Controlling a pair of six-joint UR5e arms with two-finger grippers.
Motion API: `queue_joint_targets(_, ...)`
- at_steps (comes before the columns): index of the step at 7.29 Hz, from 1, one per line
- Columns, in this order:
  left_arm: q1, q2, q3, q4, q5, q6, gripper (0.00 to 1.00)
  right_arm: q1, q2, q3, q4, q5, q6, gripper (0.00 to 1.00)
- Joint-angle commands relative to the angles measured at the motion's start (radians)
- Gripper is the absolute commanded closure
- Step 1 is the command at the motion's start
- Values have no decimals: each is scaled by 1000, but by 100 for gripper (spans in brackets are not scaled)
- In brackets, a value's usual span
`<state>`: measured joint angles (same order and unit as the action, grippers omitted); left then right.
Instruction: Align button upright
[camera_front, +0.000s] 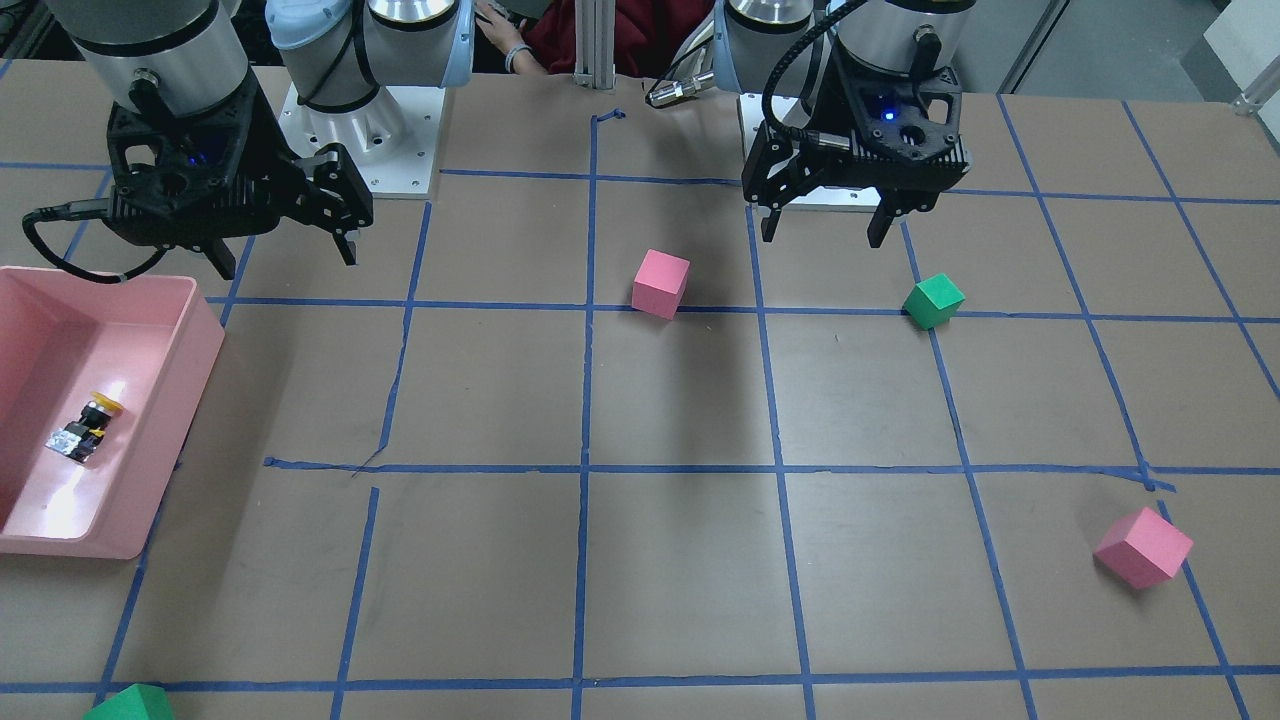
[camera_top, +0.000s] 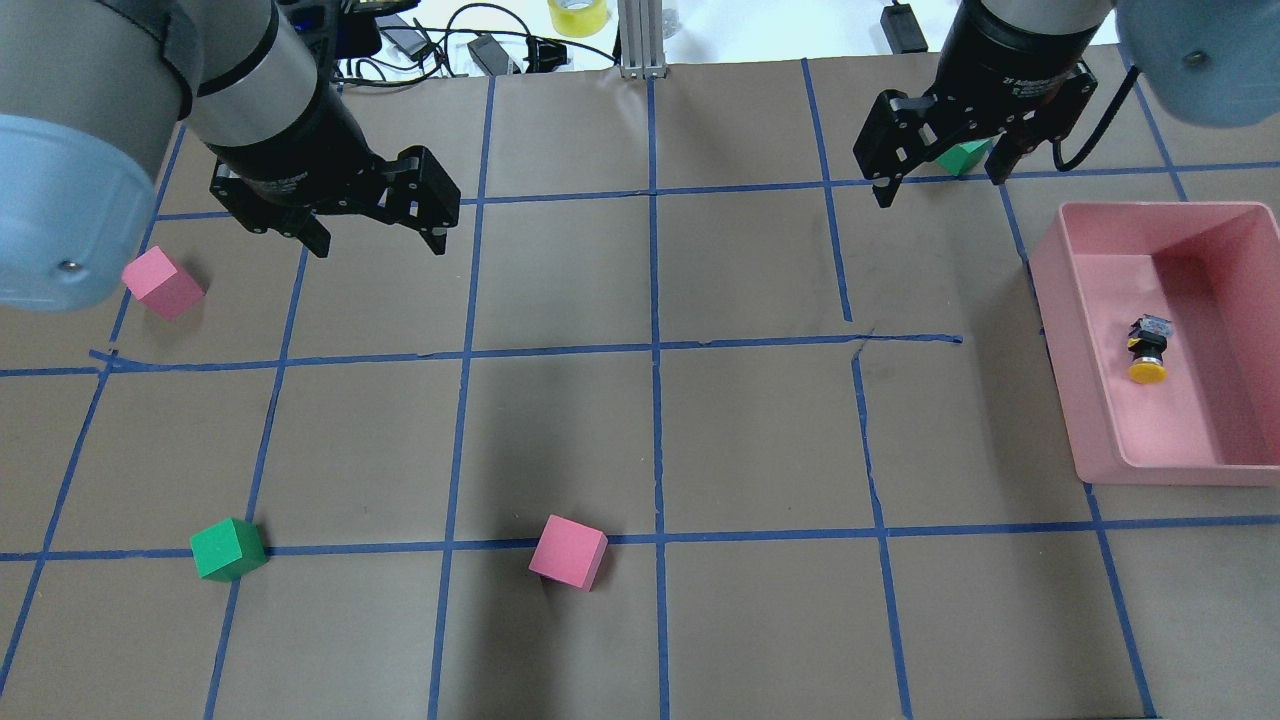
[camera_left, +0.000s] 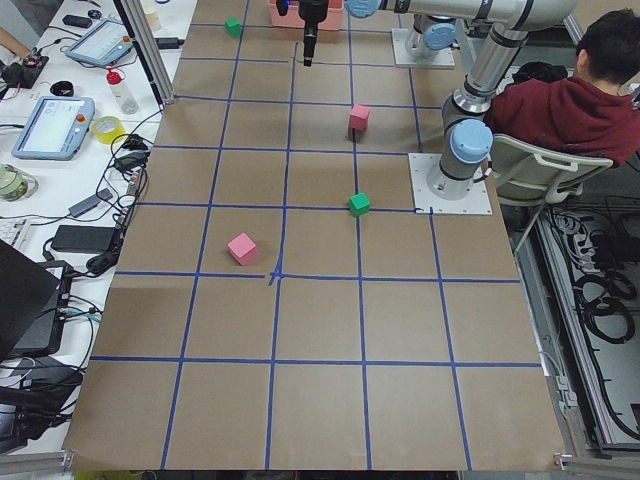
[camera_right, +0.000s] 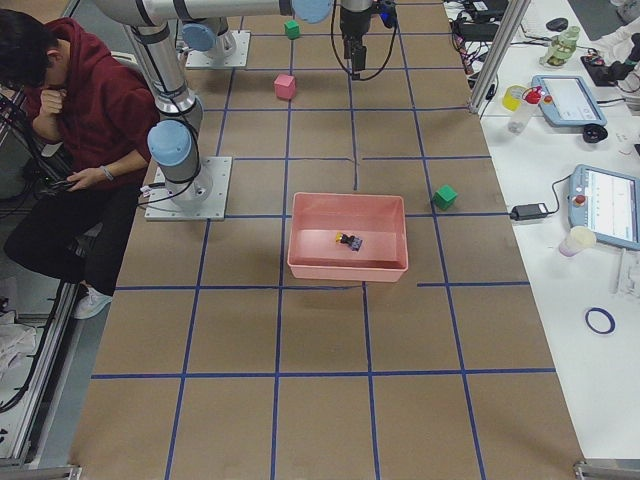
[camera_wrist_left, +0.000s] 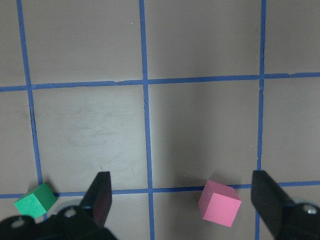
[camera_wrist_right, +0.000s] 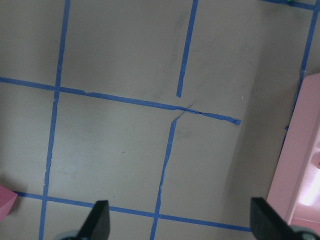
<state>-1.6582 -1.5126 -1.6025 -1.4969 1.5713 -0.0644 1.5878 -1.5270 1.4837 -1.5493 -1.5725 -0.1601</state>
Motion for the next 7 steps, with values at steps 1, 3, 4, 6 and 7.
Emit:
queue_joint_targets(1, 0, 0, -2, -2, -4, 0, 0, 0, 1, 3, 0, -6, 1, 0)
queue_joint_targets(3, 0, 0, -2, -2, -4, 0, 0, -2, 1, 3, 0, -9, 1, 0)
queue_joint_targets(4, 0, 0, -1, -2, -1, 0, 0, -2, -4, 3, 2, -59, 1, 0)
queue_joint_targets(6, 0, 2, -2, -3, -2, 0, 0, -2, 14, 6, -18, -75, 1, 0)
queue_joint_targets(7, 0, 2, -2, -5, -2, 0, 0, -6, 15, 15, -23, -73, 2, 0)
